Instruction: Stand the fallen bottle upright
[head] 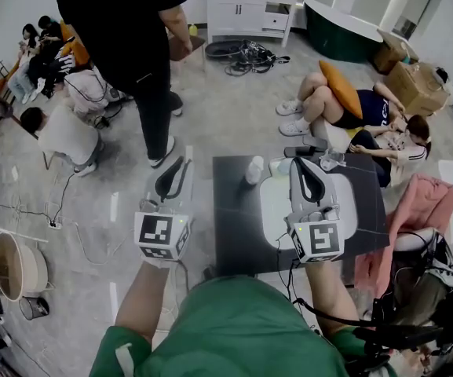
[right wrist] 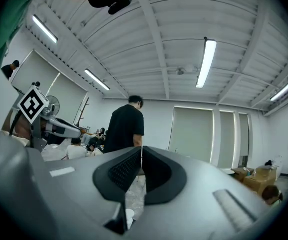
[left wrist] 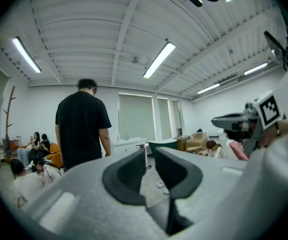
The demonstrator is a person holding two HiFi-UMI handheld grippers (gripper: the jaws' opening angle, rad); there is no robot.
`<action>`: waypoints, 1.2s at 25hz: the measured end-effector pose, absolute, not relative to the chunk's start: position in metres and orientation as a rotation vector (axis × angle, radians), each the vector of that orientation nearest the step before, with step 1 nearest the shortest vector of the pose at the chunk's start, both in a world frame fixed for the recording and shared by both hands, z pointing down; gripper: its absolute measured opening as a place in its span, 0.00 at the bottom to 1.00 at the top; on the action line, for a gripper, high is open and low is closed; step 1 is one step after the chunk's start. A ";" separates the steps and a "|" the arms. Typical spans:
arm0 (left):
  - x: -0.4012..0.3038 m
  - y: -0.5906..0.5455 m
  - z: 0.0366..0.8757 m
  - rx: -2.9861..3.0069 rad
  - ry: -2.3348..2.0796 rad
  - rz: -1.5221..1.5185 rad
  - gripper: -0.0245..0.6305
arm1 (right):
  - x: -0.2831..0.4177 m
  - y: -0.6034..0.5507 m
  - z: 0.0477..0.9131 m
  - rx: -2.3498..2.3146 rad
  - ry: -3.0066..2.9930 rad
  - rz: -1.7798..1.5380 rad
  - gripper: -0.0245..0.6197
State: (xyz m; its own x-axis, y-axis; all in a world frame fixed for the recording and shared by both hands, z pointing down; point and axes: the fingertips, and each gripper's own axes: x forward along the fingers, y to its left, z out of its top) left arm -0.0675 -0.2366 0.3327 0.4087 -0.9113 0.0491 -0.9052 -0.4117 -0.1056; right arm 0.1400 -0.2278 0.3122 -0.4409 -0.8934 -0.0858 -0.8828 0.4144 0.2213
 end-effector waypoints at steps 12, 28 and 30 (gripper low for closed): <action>-0.071 -0.243 0.340 -2.607 1.683 -0.143 0.12 | 0.139 -0.230 0.313 1.625 -2.601 -0.383 0.05; -0.075 -0.249 0.354 -2.631 1.696 -0.172 0.11 | 0.138 -0.237 0.317 1.631 -2.617 -0.336 0.05; -0.076 -0.250 0.355 -2.633 1.697 -0.173 0.11 | 0.137 -0.238 0.318 1.631 -2.616 -0.331 0.05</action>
